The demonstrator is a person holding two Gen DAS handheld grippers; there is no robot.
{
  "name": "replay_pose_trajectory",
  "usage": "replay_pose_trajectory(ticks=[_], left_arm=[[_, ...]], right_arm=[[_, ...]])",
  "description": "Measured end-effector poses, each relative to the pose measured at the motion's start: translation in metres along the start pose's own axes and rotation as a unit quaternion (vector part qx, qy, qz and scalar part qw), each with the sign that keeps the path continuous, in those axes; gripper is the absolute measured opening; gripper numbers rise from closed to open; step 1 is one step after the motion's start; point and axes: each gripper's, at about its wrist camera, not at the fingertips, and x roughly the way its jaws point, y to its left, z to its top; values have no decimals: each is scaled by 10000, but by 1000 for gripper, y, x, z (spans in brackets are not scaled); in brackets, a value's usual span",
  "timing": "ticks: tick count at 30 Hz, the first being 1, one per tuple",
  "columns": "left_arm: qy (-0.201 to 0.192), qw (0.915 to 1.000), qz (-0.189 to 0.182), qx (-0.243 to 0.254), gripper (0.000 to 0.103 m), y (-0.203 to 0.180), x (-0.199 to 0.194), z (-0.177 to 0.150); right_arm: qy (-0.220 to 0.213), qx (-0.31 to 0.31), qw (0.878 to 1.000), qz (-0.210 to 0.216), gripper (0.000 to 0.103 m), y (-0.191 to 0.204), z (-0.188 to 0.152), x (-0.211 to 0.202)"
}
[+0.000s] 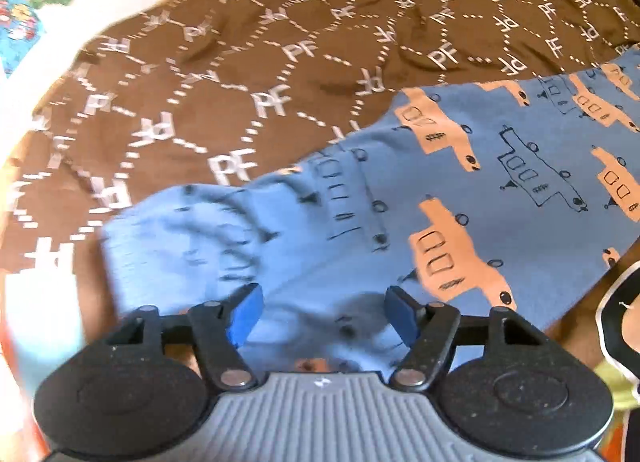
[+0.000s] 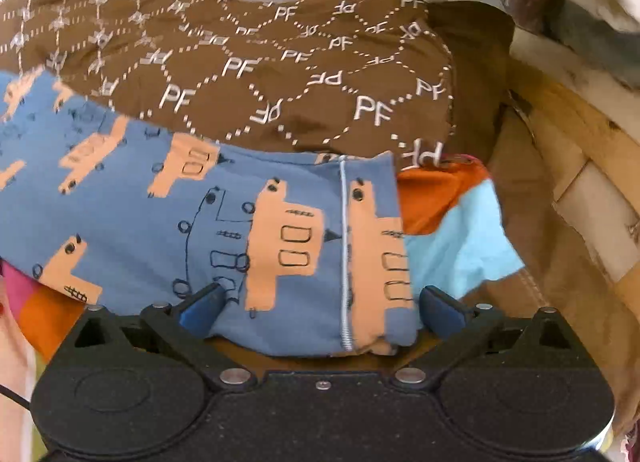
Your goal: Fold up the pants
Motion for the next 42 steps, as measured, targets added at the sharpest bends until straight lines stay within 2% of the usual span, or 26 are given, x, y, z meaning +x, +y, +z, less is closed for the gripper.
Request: replay_pose_trajectory(ticks=[2, 4, 7, 9, 11, 12, 14, 15, 18, 19, 21, 24, 26, 29, 32, 33, 34, 36, 40, 42], left_arm=[[-282, 9994, -189, -86, 85, 0, -17, 6], [-775, 9956, -435, -295, 89, -3, -28, 23], [-1210, 9888, -634, -596, 90, -18, -14, 61], [-1225, 9878, -714, -646, 89, -30, 11, 85], [-1088, 9911, -565, -525, 86, -43, 37, 102], [-1011, 9936, -338, -371, 84, -50, 51, 110], [-781, 9964, 304, -128, 83, -57, 78, 120], [-659, 9967, 469, -104, 87, -54, 91, 123], [-724, 9967, 135, -348, 89, -35, 96, 124], [-781, 9961, 190, -363, 88, -32, 90, 122], [-947, 9938, 457, -362, 88, -27, 73, 114], [-1212, 9912, 159, -514, 92, -13, 37, 87], [-1203, 9906, 238, -607, 92, -4, 18, 66], [-1163, 9892, 755, -472, 92, 11, -3, 30], [-748, 9809, 1772, -279, 91, 33, -1, 0], [-587, 9808, 1822, -380, 92, 44, 2, -7], [-596, 9836, 1621, -526, 92, 55, 2, -15], [-687, 9842, 1514, -606, 92, 62, -3, -20], [-758, 9822, 1673, -396, 93, 60, -15, -18], [-923, 9833, 1532, -334, 94, 57, -24, -15]], right_arm=[[-335, -31, 9994, -109, 102, 9, 13, -8], [-715, -186, 9972, 143, 102, 26, 34, -7], [-859, -443, 9927, 721, 102, 61, 67, 10], [-796, -577, 9898, 1034, 102, 84, 82, 26], [-726, -771, 9871, 1203, 102, 101, 89, 45], [-684, -946, 9866, 1140, 102, 106, 89, 52], [-553, -1324, 9875, 657, 102, 108, 86, 68], [-496, -1295, 9892, 478, 102, 101, 84, 73], [-238, -331, 9983, 428, 102, 50, 78, 84], [-180, -4, 9990, 415, 102, 33, 75, 83], [-380, 50, 9980, 498, 99, 24, 69, 71], [-669, -428, 9963, 328, 102, 45, 66, 51], [-882, -596, 9927, 567, 102, 65, 65, 38], [-812, -588, 9885, 1130, 102, 92, 63, 28], [-766, -889, 9819, 1486, 102, 119, 55, 17], [-744, -1047, 9808, 1465, 102, 129, 56, 16], [-688, -1211, 9802, 1408, 102, 136, 55, 18], [-544, -1329, 9815, 1264, 102, 141, 53, 22], [-173, -650, 9906, 1193, 102, 124, 56, 32], [-191, -460, 9929, 1081, 102, 121, 58, 27]])
